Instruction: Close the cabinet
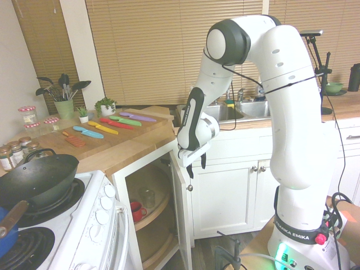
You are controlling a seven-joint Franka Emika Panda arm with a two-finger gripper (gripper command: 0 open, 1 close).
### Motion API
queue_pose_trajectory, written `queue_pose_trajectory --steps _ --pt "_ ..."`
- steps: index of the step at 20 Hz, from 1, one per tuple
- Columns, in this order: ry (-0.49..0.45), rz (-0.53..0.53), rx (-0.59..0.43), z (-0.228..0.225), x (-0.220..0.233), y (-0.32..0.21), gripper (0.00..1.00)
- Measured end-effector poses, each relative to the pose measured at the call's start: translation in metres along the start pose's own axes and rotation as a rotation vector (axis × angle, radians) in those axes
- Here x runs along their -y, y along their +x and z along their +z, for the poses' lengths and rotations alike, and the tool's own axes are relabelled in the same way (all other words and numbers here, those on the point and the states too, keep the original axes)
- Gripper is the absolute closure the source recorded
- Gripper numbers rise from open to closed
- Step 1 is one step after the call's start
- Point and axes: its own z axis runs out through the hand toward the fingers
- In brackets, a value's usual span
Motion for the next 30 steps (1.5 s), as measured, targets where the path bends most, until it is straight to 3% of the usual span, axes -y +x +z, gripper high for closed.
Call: queue_pose_trajectory --steps 23,30 --pt "0.012 -0.036 -0.001 -0.015 0.005 -0.004 1.00" --pt "-0.014 -0.122 0.004 -0.009 0.019 -0.031 1.00"
